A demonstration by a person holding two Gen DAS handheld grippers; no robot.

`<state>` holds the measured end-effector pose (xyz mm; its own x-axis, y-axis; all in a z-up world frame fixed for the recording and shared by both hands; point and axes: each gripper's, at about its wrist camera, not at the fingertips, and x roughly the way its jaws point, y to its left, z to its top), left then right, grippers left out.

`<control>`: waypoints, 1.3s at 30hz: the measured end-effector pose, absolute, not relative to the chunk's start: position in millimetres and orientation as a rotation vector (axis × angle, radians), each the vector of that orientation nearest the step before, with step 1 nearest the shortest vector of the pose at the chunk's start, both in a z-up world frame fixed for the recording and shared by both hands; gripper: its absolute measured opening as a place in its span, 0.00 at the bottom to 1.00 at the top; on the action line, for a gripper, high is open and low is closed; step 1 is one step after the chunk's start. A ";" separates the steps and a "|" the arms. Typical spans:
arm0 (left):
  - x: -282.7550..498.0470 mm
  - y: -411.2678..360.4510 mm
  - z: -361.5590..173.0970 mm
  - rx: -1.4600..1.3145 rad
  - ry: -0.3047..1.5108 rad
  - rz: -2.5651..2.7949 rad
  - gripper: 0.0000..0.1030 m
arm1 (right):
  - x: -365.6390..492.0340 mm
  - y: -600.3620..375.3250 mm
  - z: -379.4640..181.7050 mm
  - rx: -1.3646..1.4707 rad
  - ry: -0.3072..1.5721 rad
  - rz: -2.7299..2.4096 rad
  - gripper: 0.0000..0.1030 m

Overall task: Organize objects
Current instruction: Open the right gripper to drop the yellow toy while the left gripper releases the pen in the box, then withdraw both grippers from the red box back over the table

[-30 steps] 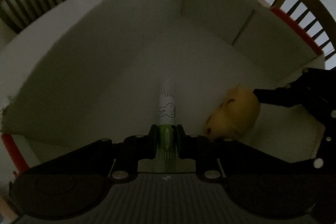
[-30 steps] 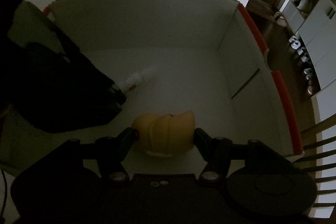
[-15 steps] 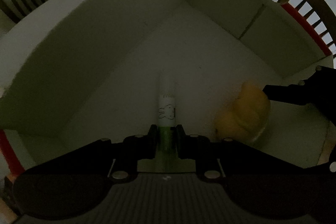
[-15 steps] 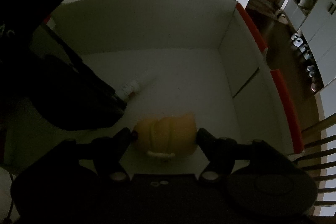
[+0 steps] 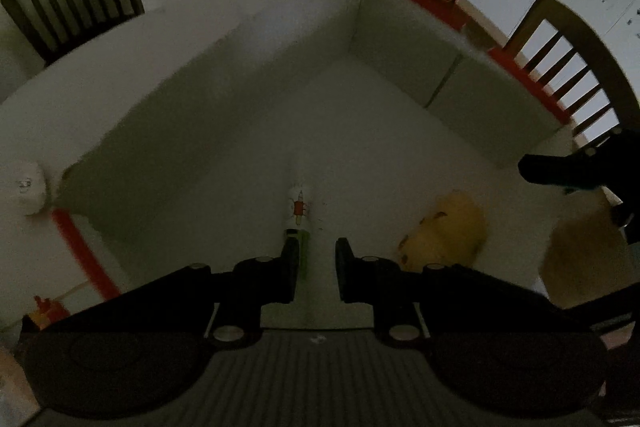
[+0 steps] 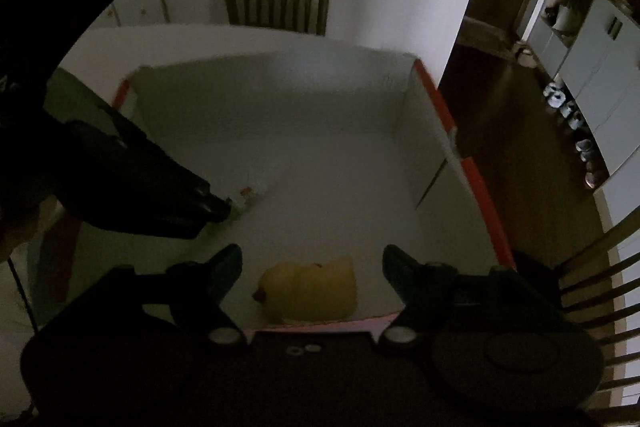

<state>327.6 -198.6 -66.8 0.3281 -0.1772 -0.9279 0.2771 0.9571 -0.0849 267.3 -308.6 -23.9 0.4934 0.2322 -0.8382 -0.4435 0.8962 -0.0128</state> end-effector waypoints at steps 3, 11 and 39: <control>318.0 -192.3 -53.0 0.082 1.169 -0.297 0.17 | 258.6 -311.6 -13.9 -0.243 0.941 0.413 0.76; 283.0 -187.3 -23.5 0.081 1.047 -0.309 0.17 | 231.8 -315.0 13.0 -0.217 0.860 0.414 0.81; 102.5 -69.6 12.3 0.009 0.820 -0.257 0.46 | 90.3 -221.1 48.7 -0.123 0.687 0.404 0.94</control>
<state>102.5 -69.6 12.3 0.6528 -0.2231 -0.7239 0.2300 0.9689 -0.0912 90.3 -221.1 48.7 0.6992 0.3218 -0.6384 -0.4021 0.9154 0.0210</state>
